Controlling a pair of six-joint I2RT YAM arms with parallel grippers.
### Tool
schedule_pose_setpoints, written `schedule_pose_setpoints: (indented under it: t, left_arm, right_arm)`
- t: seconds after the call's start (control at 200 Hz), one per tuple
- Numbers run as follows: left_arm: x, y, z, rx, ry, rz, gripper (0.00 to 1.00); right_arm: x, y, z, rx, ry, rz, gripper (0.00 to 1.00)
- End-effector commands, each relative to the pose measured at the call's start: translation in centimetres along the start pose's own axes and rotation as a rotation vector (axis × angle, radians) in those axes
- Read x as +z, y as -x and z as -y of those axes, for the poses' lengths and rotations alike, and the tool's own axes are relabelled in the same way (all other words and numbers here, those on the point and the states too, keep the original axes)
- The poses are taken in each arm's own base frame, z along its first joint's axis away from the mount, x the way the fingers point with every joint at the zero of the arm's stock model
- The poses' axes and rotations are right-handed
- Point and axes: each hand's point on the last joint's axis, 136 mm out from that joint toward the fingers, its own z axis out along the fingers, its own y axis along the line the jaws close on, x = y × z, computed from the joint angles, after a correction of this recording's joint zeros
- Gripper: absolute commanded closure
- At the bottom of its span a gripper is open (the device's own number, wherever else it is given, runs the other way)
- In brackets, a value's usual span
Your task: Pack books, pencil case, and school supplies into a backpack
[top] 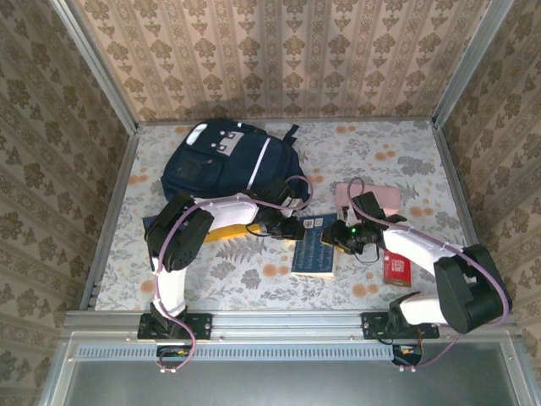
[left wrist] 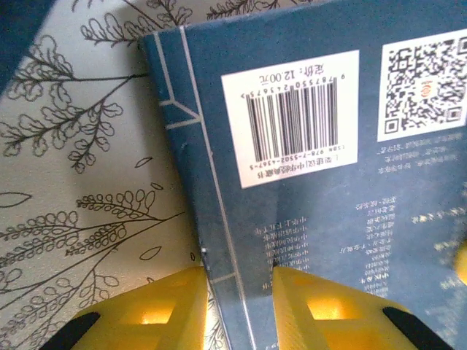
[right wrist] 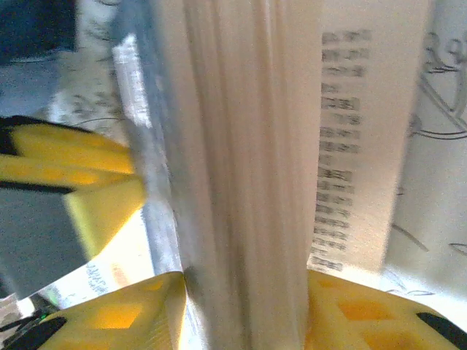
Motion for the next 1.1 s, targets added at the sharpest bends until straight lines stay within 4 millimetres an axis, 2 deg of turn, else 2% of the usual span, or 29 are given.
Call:
schedule_pose_setpoints:
  t: [0.0,0.255,0.38,0.625,0.895,1.095]
  left_arm:
    - [0.7,-0.1,1.0,0.017,-0.053,-0.016,0.72]
    - [0.7,-0.1,1.0,0.017,-0.053,-0.015,0.73]
    - [0.8,-0.2,0.9,0.013,-0.053,-0.021,0.73]
    - [1.0,-0.4,0.8,0.01,-0.057,-0.024,0.73]
    - [1.0,-0.3,0.9,0.011,-0.06,-0.023,0.74]
    - [0.9,-0.4,0.6,0.009,-0.05,-0.022,0.73]
  right_arm:
    - [-0.9,-0.1,-2.9,-0.013,0.109,-0.022,0.56]
    - [-0.8,0.0,-3.6,0.019,0.165,-0.009,0.59]
    - [-0.9,0.0,-5.0,0.041,0.245,-0.018,0.47]
    - [-2.4,0.4,-7.0,0.014,0.328,0.012,0.37]
    - [-0.5,0.0,-3.9,0.028,0.187,-0.019,0.39]
    - [-1.4,0.1,-3.4,0.007,0.142,0.014,0.41]
